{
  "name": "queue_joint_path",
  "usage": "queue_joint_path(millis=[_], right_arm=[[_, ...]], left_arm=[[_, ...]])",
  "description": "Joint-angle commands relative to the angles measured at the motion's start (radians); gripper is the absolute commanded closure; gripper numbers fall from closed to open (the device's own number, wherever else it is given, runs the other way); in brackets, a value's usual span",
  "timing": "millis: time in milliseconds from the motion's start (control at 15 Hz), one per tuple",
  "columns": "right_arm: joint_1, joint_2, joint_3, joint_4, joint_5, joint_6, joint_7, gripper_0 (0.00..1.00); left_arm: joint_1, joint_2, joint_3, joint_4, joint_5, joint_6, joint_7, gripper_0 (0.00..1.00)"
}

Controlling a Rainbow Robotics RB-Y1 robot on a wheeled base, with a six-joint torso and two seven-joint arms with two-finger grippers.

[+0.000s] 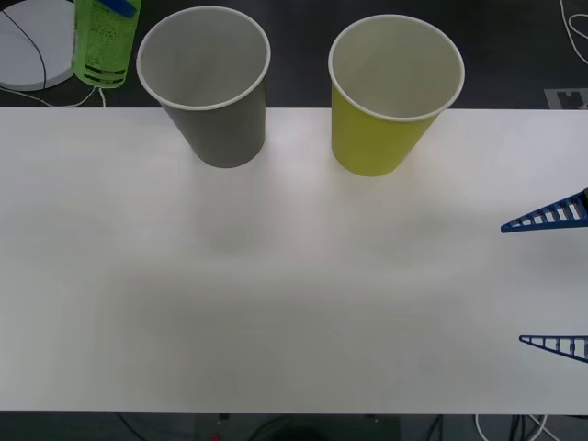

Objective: Put the can into the green bin and the plastic bottle into the gray bin

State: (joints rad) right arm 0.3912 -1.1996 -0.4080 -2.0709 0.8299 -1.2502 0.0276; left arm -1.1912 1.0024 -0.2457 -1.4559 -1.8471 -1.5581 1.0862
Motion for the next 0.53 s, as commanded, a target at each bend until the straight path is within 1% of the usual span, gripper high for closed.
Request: queue_joint_path(millis=[67,533], right_arm=[[0.0,0.0,0.0,0.0,0.0,0.0,0.0,0.0],[0.0,0.0,0.0,0.0,0.0,0.0,0.0,0.0]], left_arm=[[-0.033,-0.028,-0.026,0.006,-0.046,0.0,0.003,1.0],[-0.143,-0.125,-0.081,0.16,-0.072,0.001,-0.019,1.0]])
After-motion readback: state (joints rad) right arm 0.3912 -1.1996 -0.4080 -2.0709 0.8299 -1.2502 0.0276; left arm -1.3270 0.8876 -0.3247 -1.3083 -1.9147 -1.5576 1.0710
